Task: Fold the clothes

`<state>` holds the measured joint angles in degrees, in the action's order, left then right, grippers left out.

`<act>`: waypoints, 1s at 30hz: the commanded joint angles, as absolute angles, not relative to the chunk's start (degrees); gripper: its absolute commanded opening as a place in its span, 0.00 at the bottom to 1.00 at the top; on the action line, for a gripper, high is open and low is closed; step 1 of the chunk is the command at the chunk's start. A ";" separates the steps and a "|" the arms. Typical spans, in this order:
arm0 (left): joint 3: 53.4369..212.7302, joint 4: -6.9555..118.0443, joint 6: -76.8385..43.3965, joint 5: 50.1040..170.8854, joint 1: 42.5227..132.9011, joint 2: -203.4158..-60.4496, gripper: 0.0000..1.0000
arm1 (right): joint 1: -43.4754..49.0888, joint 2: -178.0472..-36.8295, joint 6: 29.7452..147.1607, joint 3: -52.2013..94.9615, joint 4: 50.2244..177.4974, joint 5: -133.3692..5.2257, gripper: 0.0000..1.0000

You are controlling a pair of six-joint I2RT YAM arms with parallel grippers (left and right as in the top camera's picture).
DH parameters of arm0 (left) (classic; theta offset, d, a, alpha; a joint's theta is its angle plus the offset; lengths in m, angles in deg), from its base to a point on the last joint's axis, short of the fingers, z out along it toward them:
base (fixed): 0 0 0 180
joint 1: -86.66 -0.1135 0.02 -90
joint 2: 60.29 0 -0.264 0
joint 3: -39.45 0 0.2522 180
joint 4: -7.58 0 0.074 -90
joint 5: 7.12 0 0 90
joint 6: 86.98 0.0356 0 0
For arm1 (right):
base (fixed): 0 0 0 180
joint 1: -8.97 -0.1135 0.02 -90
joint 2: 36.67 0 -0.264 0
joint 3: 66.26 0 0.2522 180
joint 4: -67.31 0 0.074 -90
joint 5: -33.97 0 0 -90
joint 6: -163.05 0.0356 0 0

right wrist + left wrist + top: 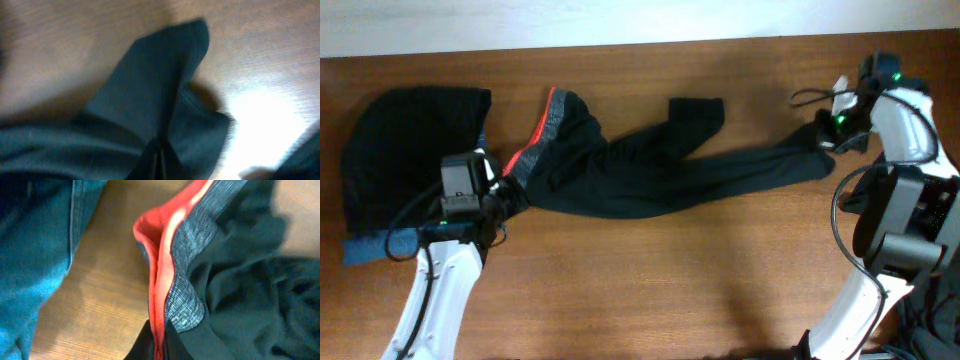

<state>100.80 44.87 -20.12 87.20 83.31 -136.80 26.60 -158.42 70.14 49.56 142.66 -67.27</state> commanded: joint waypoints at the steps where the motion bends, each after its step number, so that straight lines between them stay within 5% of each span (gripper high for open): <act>1: 108.76 47.23 -19.51 87.52 83.11 -131.55 0.00 | 26.34 -152.63 70.55 59.66 148.67 -65.66 0.04; 14: 132.01 41.87 -15.33 85.77 83.24 -128.71 0.00 | 26.38 -150.90 72.32 86.31 164.43 -66.79 0.04; 30: 133.98 33.52 -15.22 88.00 84.90 -131.94 0.00 | 26.38 -150.92 72.24 87.99 168.97 -67.82 0.04</act>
<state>132.73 34.18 -16.38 87.81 83.99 -130.76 26.60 -151.99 71.80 86.81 168.93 -67.71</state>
